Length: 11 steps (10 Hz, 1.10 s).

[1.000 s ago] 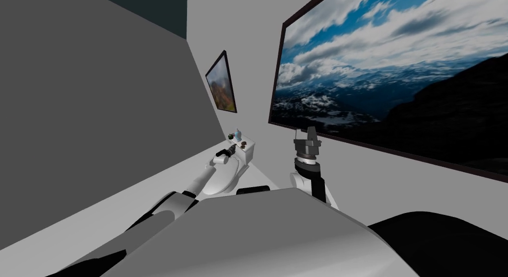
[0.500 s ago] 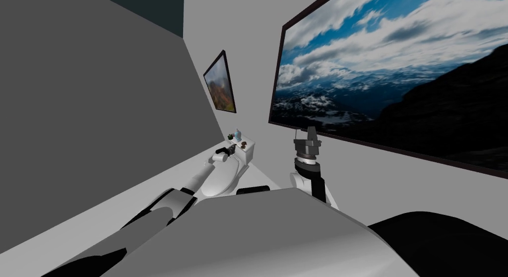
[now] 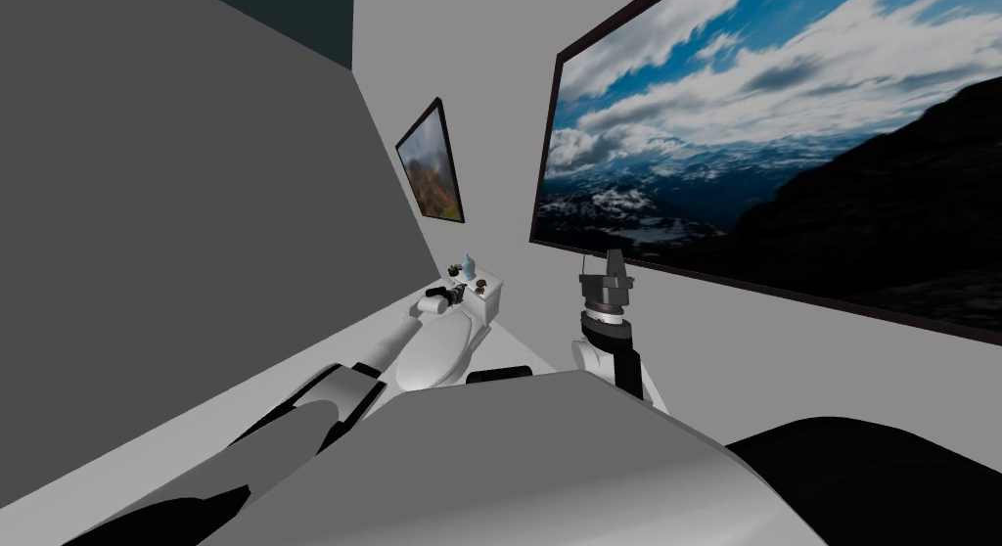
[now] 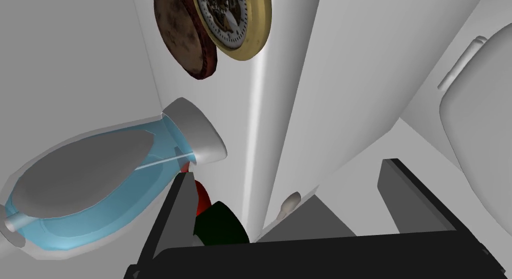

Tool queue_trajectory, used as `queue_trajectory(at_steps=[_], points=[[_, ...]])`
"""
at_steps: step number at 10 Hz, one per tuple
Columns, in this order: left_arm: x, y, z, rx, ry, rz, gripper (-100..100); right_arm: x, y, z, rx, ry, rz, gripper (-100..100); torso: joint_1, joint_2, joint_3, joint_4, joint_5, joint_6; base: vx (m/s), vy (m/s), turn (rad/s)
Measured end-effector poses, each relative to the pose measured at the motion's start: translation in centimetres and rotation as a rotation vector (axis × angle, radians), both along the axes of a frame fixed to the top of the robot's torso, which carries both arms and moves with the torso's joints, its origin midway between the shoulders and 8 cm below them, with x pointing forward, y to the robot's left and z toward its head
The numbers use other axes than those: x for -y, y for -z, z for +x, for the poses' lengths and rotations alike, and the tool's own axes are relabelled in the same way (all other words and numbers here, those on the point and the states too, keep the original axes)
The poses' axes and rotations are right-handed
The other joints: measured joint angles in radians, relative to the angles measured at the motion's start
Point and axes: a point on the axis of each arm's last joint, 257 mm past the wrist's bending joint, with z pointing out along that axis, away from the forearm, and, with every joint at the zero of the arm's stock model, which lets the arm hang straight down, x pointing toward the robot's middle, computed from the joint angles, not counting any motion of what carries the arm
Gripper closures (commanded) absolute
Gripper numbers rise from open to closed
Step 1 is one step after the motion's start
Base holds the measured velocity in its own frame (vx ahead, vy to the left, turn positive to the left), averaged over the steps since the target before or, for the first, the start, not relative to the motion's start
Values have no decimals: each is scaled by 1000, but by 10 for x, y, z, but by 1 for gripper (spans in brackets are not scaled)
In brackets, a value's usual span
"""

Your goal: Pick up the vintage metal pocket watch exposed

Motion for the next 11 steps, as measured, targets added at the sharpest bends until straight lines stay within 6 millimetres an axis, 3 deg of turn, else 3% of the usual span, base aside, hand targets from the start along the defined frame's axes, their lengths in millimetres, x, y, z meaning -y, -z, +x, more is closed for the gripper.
queue_trajectory(at_steps=[11], points=[[12,1,-26,-210,82,80,-100,0,0,0,0,0,0,0,-1,-1,-1,0,0,0,15,31,-53]])
